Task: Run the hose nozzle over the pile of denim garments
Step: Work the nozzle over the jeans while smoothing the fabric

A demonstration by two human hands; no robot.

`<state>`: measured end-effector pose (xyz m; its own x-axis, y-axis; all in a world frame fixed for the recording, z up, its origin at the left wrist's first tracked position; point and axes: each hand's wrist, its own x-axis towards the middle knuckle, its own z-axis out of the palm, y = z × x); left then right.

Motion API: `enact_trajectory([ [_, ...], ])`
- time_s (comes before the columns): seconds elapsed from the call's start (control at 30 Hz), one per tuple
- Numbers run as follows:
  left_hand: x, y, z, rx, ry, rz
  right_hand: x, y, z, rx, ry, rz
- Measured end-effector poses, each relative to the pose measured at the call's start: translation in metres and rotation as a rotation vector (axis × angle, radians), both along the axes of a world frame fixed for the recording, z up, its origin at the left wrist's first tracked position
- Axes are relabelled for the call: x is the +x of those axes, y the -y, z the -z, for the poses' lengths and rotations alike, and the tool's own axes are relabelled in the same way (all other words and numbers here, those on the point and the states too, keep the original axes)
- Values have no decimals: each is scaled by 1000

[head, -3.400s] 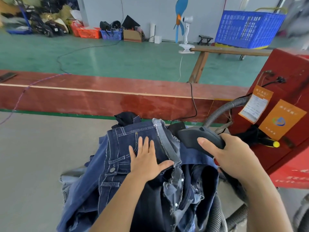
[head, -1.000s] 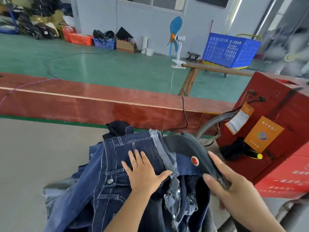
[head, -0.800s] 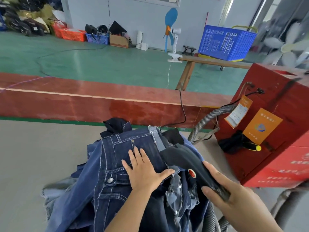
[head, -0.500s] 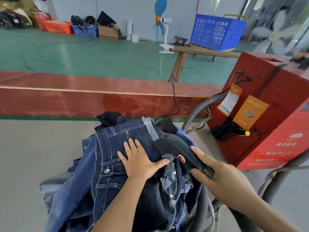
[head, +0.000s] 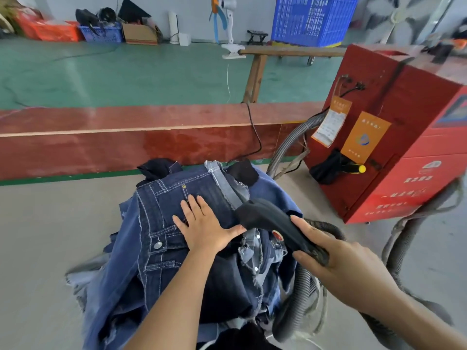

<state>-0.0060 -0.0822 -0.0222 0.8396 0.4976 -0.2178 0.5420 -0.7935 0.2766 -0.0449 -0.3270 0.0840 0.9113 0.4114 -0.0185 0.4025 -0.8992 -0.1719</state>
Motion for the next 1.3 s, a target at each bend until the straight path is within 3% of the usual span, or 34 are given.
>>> enact_trajectory([
  [0.53, 5, 3, 4, 51, -14, -3, -1, -10, 31, -199, 109, -38],
  [1.13, 2, 8, 3, 78, -47, 6, 7, -39, 47, -95, 127, -103],
  [1.3, 3, 6, 4, 79, -45, 11, 17, -53, 44, -90, 41, -56],
])
